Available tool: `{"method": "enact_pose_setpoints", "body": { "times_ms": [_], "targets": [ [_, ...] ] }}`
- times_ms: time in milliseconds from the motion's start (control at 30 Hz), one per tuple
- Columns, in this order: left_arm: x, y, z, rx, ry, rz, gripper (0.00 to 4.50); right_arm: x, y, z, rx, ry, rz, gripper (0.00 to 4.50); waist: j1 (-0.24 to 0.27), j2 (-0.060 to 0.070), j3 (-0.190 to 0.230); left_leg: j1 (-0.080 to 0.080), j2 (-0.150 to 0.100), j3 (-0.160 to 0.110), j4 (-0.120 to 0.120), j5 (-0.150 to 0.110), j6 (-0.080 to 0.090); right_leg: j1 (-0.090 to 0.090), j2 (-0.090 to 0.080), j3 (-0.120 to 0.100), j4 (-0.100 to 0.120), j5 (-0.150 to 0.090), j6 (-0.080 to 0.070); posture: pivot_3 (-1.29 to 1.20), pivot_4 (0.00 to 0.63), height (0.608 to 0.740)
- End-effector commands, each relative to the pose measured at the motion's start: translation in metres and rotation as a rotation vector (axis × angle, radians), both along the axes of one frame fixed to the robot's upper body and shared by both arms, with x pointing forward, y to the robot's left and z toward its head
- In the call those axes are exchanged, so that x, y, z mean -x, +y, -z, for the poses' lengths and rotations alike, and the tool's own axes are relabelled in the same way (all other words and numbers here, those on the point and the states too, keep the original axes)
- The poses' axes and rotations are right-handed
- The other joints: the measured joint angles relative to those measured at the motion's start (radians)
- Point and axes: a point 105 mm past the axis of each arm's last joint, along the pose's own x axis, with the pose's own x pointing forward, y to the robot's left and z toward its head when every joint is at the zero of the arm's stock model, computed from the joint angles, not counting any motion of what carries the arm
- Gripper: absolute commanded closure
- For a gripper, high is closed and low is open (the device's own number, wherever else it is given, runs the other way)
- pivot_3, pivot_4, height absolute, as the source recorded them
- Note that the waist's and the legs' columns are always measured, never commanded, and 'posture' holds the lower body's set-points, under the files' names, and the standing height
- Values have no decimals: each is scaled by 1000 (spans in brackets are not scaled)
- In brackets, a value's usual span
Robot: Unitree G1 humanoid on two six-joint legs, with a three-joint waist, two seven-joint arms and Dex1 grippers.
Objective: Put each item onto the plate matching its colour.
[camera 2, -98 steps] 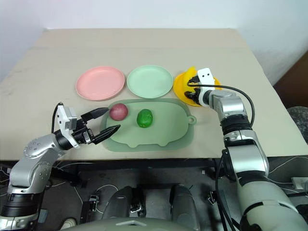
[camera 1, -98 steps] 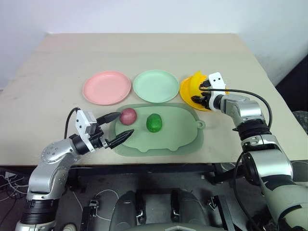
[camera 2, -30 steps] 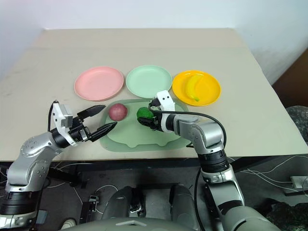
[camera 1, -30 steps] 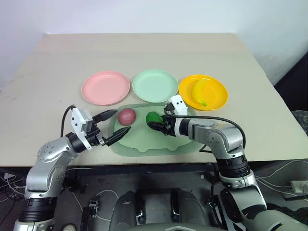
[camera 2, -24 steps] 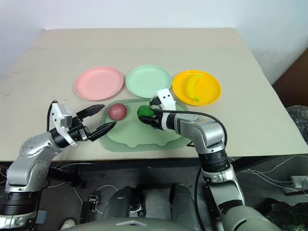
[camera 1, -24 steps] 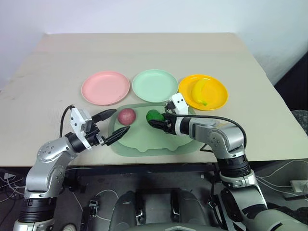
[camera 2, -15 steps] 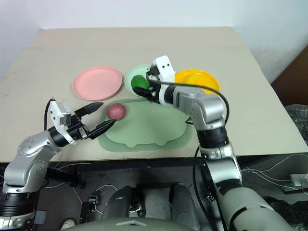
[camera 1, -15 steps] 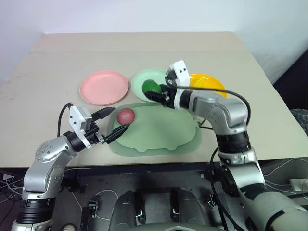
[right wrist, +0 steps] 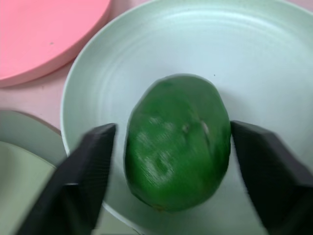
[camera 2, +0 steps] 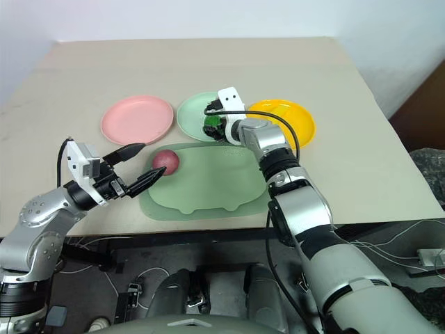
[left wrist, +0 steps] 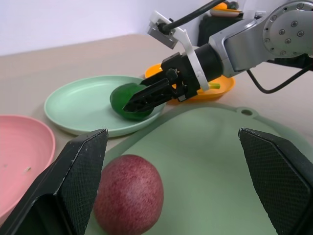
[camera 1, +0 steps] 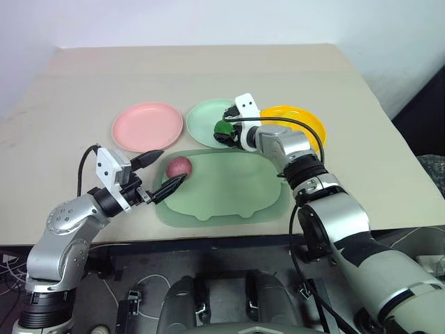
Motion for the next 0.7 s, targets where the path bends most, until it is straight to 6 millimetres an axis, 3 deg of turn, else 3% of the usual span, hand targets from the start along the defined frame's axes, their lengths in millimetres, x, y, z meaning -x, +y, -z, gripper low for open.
{"method": "enact_pose_setpoints", "body": {
  "times_ms": [33,133,233,500,700],
  "targets": [
    [5,-2,-12,-3,-40,5,0,3,4,-31,-55,-84,-62,21,0,0,0,0,0,0,0,1,1,0,0,0,0,0,0,0,150,695],
    [3,-3,-11,-3,-33,1,0,18,2,-51,-150,-178,-136,21,3,0,0,0,0,0,0,1,2,0,0,0,0,0,0,0,150,695],
    [-1,-3,-11,5,-30,-15,0,45,-6,-65,-234,-290,-208,21,9,0,0,0,0,-1,0,0,0,1,0,0,0,0,0,0,150,695],
    [-19,2,-2,13,-7,-104,0,117,-23,-44,-306,-309,-307,21,18,0,-1,1,0,-4,1,0,-1,2,0,0,0,0,0,0,150,695],
    [-33,6,13,19,19,-166,0,146,-28,-18,-237,-321,-343,21,26,-1,-1,3,0,-4,1,0,-1,3,0,0,-1,0,0,0,150,695]
  ]
}}
